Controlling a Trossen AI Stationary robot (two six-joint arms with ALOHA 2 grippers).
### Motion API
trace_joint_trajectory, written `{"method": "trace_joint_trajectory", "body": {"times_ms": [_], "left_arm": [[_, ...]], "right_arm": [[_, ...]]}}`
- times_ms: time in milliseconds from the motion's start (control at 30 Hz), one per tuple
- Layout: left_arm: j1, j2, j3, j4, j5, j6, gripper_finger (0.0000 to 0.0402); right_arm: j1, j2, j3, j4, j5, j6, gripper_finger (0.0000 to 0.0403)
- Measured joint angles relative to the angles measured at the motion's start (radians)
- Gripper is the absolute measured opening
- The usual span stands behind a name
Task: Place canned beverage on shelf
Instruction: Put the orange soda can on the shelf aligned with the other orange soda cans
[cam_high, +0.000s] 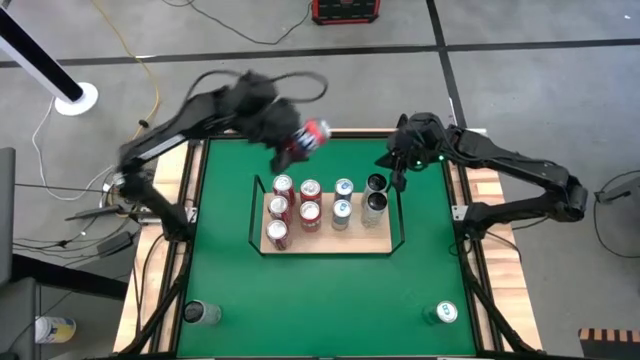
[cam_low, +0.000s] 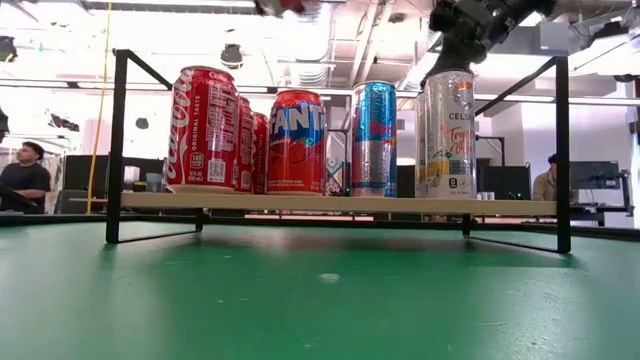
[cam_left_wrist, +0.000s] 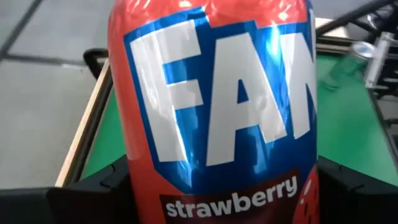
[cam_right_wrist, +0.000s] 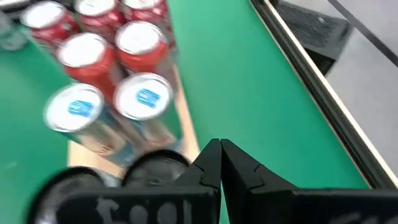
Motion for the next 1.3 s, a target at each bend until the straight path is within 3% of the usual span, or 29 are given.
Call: {"method": "trace_joint_trajectory", "body": {"times_ms": [133, 300, 467, 600, 733, 833, 1067, 1200, 1300], "left_arm": [[-0.11, -0.207, -0.201, 0.066, -0.111, -0.035, 0.0277], [-0.298, -0.468, -0.55, 0.326, -0.251, -0.046, 0.0277], [-0.48, -0.677, -0.909, 0.717, -0.256, 0.048, 0.0277], [-0.608, -0.749, -1.131, 0.997, -0.258, 0.137, 0.0277], [-0.715, -0.731, -1.247, 1.196, -0.337, 0.218, 0.0277], [-0.783, -0.665, -1.275, 1.3, -0.498, 0.276, 0.0277], [-0.884, -0.411, -1.263, 1.559, -0.898, 0.481, 0.0277], [-0.892, -0.314, -1.262, 1.71, -1.045, 0.603, 0.0277], [-0.881, -0.283, -1.262, 1.723, -1.079, 0.622, 0.0277]], "right_arm": [[0.079, -0.02, 0.021, 0.024, 0.006, 0.018, 0.0026], [0.222, -0.027, 0.071, 0.151, 0.009, 0.096, 0.0028], [0.412, -0.003, 0.089, 0.394, 0.012, 0.176, 0.0027], [0.59, 0.07, 0.088, 0.578, 0.066, 0.217, 0.0028], [0.756, 0.166, 0.094, 0.716, 0.225, 0.196, 0.0028], [0.853, 0.241, 0.131, 0.722, 0.397, 0.153, 0.0031], [1.01, 0.394, 0.198, 0.719, 0.923, 0.05, 0.0067], [1.048, 0.4, 0.209, 0.679, 1.041, -0.003, 0.0099], [1.056, 0.382, 0.21, 0.641, 1.061, -0.013, 0.0133]]}}
